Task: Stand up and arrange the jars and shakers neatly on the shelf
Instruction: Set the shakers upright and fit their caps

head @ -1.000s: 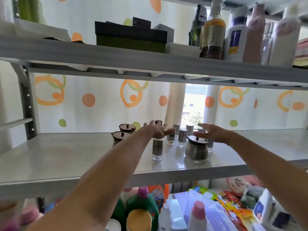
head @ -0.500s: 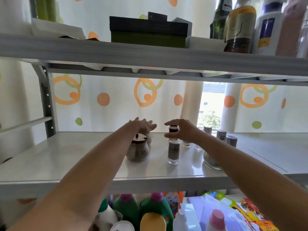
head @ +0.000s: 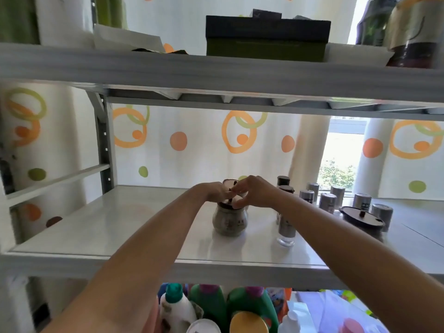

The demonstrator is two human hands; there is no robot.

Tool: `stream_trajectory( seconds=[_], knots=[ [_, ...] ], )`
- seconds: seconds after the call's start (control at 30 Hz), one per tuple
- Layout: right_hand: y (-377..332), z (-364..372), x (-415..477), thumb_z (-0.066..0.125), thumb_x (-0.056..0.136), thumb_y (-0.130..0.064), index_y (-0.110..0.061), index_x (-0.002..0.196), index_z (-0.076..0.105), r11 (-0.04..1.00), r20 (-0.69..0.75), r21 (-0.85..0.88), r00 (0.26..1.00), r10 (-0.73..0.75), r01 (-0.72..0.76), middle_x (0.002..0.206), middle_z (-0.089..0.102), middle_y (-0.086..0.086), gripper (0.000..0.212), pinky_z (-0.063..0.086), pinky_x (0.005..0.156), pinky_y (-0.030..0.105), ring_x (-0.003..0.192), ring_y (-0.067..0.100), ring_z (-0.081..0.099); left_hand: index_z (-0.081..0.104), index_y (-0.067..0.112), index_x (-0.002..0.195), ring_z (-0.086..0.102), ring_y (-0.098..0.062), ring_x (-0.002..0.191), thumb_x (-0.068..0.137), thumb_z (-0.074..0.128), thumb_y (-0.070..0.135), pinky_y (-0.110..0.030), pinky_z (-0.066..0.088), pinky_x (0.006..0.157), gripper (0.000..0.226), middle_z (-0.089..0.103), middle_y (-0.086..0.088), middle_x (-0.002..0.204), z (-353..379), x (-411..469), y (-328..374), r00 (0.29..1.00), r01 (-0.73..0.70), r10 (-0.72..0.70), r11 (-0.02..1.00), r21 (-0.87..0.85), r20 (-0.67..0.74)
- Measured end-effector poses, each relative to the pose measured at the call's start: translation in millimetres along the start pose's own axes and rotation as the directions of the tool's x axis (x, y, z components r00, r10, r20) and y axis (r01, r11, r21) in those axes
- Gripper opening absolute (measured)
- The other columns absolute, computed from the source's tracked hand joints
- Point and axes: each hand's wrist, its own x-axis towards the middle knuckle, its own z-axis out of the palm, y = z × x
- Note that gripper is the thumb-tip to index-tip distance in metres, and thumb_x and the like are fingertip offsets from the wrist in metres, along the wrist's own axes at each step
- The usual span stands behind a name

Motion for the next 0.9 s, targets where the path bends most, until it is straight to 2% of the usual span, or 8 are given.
stream_trajectory(
  seconds=[0.07, 0.1, 0.27, 0.53, 0.6, 0.67, 0.8, 0.9],
  knots=[
    [-1, 1, 1, 0.076, 0.074, -0.017, -0.01, 0.11, 0.07, 1.0, 0.001, 0.027, 1.0, 0.013, -0.013, 0.105, 0.07, 0.01, 0.037, 0.05, 0.093, 0.038, 0.102, 0.024, 0.063, 0.052, -0.003, 0.125, 0.047, -0.031, 0.127, 0.098, 0.04, 0.04, -0.031, 0.038, 0.096, 0.052, 0.053, -0.02, 0.133, -1, -4, 2, 1.0, 0.008, -0.01, 0.998, -0.065, -0.024],
    [-1, 1, 0, 0.077, 0.073, -0.016, -0.009, 0.108, 0.07, 0.999, 0.004, 0.04, 1.0, 0.015, -0.015, 0.104, 0.071, 0.01, 0.036, 0.05, 0.093, 0.037, 0.102, 0.023, 0.063, 0.054, -0.003, 0.124, 0.049, -0.03, 0.125, 0.098, 0.041, 0.04, -0.031, 0.038, 0.095, 0.052, 0.054, -0.019, 0.132, -1, -5, 2, 0.999, 0.008, -0.011, 0.997, -0.08, -0.035],
    [0, -6, -5, 0.078, 0.07, -0.018, -0.009, 0.105, 0.07, 0.999, 0.051, 0.026, 0.998, 0.035, -0.037, 0.103, 0.072, 0.009, 0.037, 0.05, 0.094, 0.039, 0.102, 0.023, 0.064, 0.056, 0.004, 0.126, 0.046, -0.026, 0.128, 0.097, 0.042, 0.042, -0.034, 0.035, 0.108, 0.05, 0.053, -0.012, 0.135, -1, -10, 8, 1.0, -0.008, 0.007, 0.995, -0.095, -0.018],
    [4, -13, -13, 0.078, 0.071, -0.021, -0.011, 0.107, 0.069, 0.998, 0.109, 0.0, 0.992, 0.065, -0.065, 0.107, 0.07, 0.007, 0.039, 0.049, 0.095, 0.038, 0.103, 0.023, 0.062, 0.057, 0.005, 0.125, 0.049, -0.022, 0.12, 0.096, 0.047, 0.041, -0.031, 0.039, 0.098, 0.047, 0.052, -0.012, 0.135, 3, -14, 16, 0.999, -0.054, 0.052, 0.978, -0.2, -0.013],
    [4, -17, -10, 0.077, 0.073, -0.024, -0.014, 0.112, 0.067, 0.998, 0.156, 0.002, 0.985, 0.069, -0.07, 0.11, 0.069, 0.004, 0.042, 0.048, 0.094, 0.034, 0.104, 0.019, 0.062, 0.058, 0.007, 0.125, 0.048, -0.02, 0.117, 0.095, 0.049, 0.039, -0.029, 0.037, 0.095, 0.045, 0.052, -0.009, 0.135, 1, -13, 11, 0.998, -0.06, 0.061, 0.959, -0.276, -0.004],
    [5, -24, -5, 0.075, 0.076, -0.028, -0.015, 0.116, 0.065, 0.997, 0.179, 0.024, 0.982, 0.067, -0.072, 0.112, 0.068, 0.004, 0.043, 0.045, 0.092, 0.028, 0.104, 0.017, 0.061, 0.059, 0.008, 0.125, 0.047, -0.02, 0.121, 0.094, 0.052, 0.04, -0.03, 0.037, 0.098, 0.046, 0.054, -0.006, 0.13, -5, -13, 3, 0.998, -0.056, 0.059, 0.921, -0.384, -0.004],
    [17, -40, 13, 0.068, 0.083, -0.027, -0.007, 0.111, 0.066, 0.997, 0.018, 0.037, 0.998, 0.063, -0.063, 0.109, 0.069, 0.01, 0.034, 0.043, 0.08, 0.022, 0.095, 0.017, 0.062, 0.057, 0.002, 0.125, 0.054, -0.027, 0.123, 0.096, 0.05, 0.028, -0.033, 0.042, 0.099, 0.04, 0.06, -0.012, 0.124, -16, 2, -18, 0.985, -0.027, -0.067, 0.847, -0.531, -0.158],
    [28, -45, 30, 0.067, 0.084, -0.022, -0.005, 0.11, 0.067, 0.996, -0.067, -0.039, 0.995, 0.078, -0.081, 0.111, 0.068, 0.008, 0.031, 0.042, 0.082, 0.022, 0.102, 0.018, 0.061, 0.049, 0.001, 0.134, 0.047, -0.031, 0.13, 0.098, 0.046, 0.024, -0.037, 0.038, 0.107, 0.043, 0.05, -0.017, 0.139, -16, 21, -28, 0.961, -0.027, -0.118, 0.86, -0.51, -0.249]
  ],
)
